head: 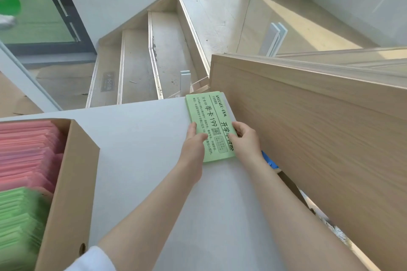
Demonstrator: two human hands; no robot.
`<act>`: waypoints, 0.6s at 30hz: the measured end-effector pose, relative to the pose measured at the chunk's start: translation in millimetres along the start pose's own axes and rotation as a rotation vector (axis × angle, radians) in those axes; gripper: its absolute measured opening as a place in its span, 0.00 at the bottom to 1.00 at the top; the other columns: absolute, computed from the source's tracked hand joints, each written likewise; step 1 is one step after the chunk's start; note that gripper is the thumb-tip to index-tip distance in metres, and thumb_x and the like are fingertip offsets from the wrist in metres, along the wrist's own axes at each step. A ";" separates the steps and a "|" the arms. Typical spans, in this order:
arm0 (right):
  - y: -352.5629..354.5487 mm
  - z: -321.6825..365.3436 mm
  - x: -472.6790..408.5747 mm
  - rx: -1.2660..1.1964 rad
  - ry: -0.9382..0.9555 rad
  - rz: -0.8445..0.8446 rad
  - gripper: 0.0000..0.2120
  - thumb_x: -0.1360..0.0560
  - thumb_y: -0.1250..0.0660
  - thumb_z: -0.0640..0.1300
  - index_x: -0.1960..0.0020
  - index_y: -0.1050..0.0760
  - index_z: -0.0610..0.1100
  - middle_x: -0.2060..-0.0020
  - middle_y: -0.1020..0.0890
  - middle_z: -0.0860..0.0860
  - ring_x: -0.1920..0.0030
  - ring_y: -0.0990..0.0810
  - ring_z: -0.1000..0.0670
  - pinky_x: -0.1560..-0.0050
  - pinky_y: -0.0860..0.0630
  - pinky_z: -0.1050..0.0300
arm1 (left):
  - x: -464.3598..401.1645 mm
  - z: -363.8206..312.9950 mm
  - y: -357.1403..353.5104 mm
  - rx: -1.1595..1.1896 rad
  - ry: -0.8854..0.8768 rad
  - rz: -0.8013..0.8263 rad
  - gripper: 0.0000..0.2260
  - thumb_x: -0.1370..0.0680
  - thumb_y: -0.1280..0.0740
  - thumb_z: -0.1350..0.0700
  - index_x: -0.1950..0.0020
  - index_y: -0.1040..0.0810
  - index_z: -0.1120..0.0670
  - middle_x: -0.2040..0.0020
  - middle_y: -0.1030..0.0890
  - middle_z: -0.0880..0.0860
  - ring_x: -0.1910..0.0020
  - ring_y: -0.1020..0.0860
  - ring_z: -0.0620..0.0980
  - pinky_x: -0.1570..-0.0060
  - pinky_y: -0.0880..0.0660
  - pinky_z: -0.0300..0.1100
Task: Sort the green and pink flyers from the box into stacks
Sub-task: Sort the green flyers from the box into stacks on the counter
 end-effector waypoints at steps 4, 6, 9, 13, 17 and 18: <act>-0.2 1.6 -3.9 0.048 -0.020 -0.006 0.18 0.26 0.40 0.34 0.37 0.26 0.42 0.43 0.19 0.49 0.44 0.21 0.50 0.40 0.26 0.48 | 1.9 -7.4 1.0 -0.010 -0.012 0.040 0.24 0.23 0.48 0.65 0.29 0.35 0.49 0.37 0.23 0.50 0.41 0.23 0.51 0.39 0.27 0.51; -0.4 1.0 -3.4 0.070 -0.034 0.012 0.19 0.25 0.40 0.36 0.35 0.27 0.42 0.41 0.21 0.49 0.42 0.22 0.50 0.39 0.26 0.51 | 8.8 -12.1 2.6 -0.034 -0.034 0.068 0.25 0.25 0.49 0.68 0.31 0.33 0.51 0.39 0.22 0.51 0.41 0.23 0.50 0.44 0.25 0.46; 3.8 2.6 -0.3 0.112 -0.056 0.026 0.18 0.24 0.39 0.38 0.34 0.29 0.41 0.39 0.23 0.48 0.39 0.25 0.49 0.39 0.29 0.54 | 25.8 -24.6 1.8 -0.077 -0.043 0.062 0.24 0.27 0.48 0.69 0.34 0.33 0.53 0.45 0.22 0.44 0.46 0.24 0.40 0.50 0.29 0.33; 11.1 27.7 19.9 0.223 0.153 -0.103 0.15 0.24 0.40 0.37 0.38 0.27 0.40 0.37 0.26 0.46 0.36 0.29 0.46 0.39 0.34 0.59 | 70.5 -47.6 3.6 -0.215 -0.159 0.031 0.25 0.23 0.47 0.68 0.29 0.37 0.49 0.53 0.30 0.34 0.49 0.30 0.29 0.45 0.39 0.34; -17.0 68.7 65.6 0.086 0.306 0.111 0.09 0.23 0.40 0.37 0.51 0.22 0.47 0.51 0.21 0.52 0.48 0.24 0.51 0.47 0.29 0.59 | 122.2 -64.4 31.6 -0.350 -0.299 0.004 0.19 0.23 0.44 0.66 0.42 0.25 0.46 0.45 0.24 0.40 0.44 0.28 0.33 0.51 0.33 0.30; -27.0 81.6 78.7 0.058 0.341 0.178 0.11 0.23 0.39 0.37 0.55 0.23 0.51 0.55 0.21 0.55 0.54 0.23 0.54 0.51 0.29 0.60 | 136.1 -70.3 42.1 -0.390 -0.346 -0.019 0.19 0.24 0.43 0.66 0.46 0.24 0.44 0.44 0.23 0.41 0.44 0.27 0.34 0.52 0.33 0.27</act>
Point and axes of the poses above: each hand's wrist, its own x-axis away from the middle knuckle, its own y-axis out of the back of the hand, z = x × y, the point moved 4 cm from there along -x, towards the middle knuckle
